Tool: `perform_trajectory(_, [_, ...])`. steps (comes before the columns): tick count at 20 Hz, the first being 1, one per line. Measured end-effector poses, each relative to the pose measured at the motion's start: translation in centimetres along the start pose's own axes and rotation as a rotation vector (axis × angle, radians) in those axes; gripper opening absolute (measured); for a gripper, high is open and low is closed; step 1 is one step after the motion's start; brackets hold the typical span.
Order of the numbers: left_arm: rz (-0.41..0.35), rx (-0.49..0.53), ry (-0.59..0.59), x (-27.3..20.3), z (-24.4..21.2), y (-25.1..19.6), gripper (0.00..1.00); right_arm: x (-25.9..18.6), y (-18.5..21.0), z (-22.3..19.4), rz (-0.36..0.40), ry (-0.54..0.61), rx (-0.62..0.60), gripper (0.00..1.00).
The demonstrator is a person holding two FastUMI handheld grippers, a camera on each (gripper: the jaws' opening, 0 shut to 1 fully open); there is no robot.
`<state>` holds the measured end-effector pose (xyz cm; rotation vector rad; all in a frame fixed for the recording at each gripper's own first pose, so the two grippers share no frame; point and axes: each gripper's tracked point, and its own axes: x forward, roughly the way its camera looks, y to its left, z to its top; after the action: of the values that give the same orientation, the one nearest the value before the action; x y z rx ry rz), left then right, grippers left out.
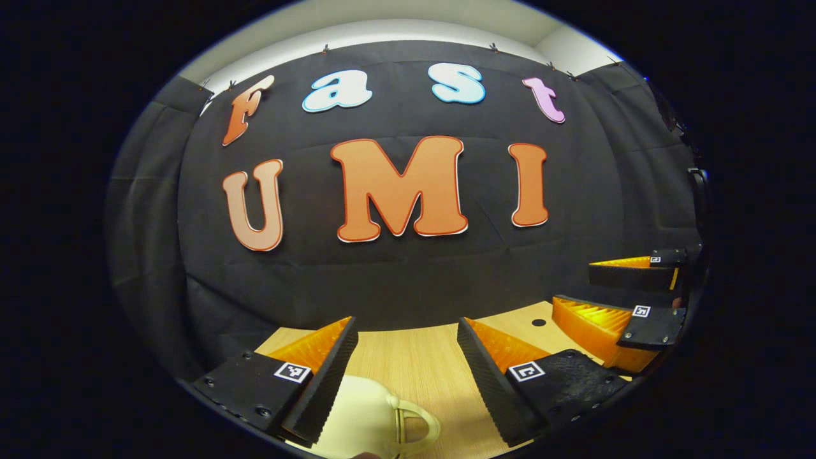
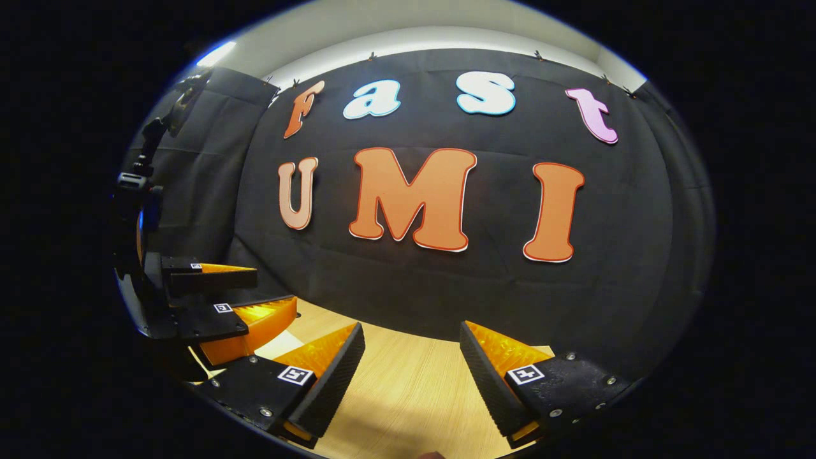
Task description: First open the suitcase, pack the skin care products into it, and then close the suitcase.
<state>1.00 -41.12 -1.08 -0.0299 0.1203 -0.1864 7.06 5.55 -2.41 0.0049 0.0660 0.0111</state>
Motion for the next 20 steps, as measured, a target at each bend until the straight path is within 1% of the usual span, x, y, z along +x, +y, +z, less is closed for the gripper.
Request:
perform_trajectory(3, [-0.002,-0.017,-0.008,0.1,0.1,0.1,0.98,-0.1,-0.5,-0.2,-0.021,0.002,-0.011,0.95])
perform_trajectory(5, [-0.031,0.001,-0.015,0.0,0.2,-0.6,0.96,-0.2,-0.6,-0.2,-0.024,-0.002,-0.001,0.95])
perform_trajectory(7, [-0.035,0.016,-0.010,-0.2,-0.2,-0.9,0.96,-0.2,-0.5,-0.5,-0.019,0.004,-0.002,0.95])
perform_trajectory(9, [-0.017,0.037,-0.015,-0.3,0.4,-1.0,0.96,-0.4,-0.6,-0.5,-0.014,0.002,-0.003,0.95])
perform_trajectory(12, [0.010,0.031,-0.031,-0.3,1.0,-1.7,0.96,-0.5,-0.7,-0.4,0.016,-0.012,-0.003,0.95])
perform_trajectory(14, [0.037,0.020,-0.035,-1.1,0.8,-1.9,0.96,-0.5,-1.0,-0.9,0.030,-0.001,0.022,0.95])
perform_trajectory(16, [0.070,0.011,-0.027,-1.2,0.8,-1.8,0.97,-0.8,-0.5,-0.9,0.069,0.004,0.063,0.95])
perform_trajectory(17, [0.082,0.003,-0.021,-1.3,0.7,-1.8,0.97,-1.1,-0.4,-0.8,0.074,0.005,0.072,0.95])
perform_trajectory(20, [0.075,-0.023,-0.011,-2.1,0.2,-1.3,0.97,-1.4,-0.2,-0.1,0.065,-0.015,0.058,0.95])
